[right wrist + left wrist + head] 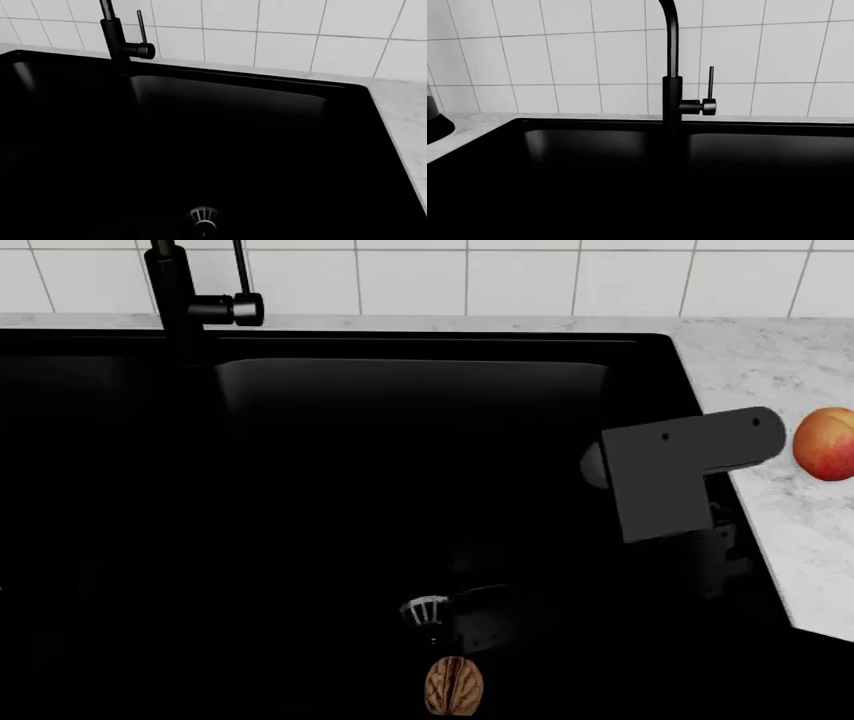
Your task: Pick the walnut from the counter and place it in the sink
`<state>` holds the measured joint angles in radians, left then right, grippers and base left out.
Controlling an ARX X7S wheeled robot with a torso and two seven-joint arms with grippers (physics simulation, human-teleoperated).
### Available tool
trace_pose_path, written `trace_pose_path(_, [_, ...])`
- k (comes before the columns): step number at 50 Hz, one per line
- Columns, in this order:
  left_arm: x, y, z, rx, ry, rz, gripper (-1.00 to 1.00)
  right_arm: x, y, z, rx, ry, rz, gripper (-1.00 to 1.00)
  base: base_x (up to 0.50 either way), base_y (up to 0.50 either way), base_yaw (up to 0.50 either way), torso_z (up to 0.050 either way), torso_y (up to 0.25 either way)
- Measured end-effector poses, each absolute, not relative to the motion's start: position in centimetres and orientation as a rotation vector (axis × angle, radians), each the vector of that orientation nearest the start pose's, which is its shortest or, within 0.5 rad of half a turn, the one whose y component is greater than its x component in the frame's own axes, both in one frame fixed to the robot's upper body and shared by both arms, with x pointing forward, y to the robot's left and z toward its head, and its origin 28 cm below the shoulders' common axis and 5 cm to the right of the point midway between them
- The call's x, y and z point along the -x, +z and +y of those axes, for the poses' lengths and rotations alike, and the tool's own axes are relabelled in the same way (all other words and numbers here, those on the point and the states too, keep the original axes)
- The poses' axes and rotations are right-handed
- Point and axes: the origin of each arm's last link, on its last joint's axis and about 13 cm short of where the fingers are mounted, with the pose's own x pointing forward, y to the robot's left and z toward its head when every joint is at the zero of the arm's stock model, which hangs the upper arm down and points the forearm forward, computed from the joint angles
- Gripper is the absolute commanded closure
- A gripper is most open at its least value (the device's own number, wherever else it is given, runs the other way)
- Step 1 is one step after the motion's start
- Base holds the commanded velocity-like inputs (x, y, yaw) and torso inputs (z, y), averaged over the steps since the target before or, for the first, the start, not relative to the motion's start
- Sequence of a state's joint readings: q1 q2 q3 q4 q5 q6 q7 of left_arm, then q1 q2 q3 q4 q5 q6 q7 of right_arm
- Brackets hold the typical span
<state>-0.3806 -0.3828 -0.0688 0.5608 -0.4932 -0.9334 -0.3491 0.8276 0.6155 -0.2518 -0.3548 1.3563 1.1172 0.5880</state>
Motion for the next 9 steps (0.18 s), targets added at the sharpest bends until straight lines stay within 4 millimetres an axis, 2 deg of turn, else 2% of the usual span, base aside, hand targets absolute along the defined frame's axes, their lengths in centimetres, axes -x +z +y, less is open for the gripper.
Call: trace_pose_path(9, [-24.0,16.6,26.4,-0.040,0.158,0.006,-1.00,-24.0,22.7,-13.8,0.006,0.285,0.251,-1.00,0.00,0.00,0.00,0.000,0.000])
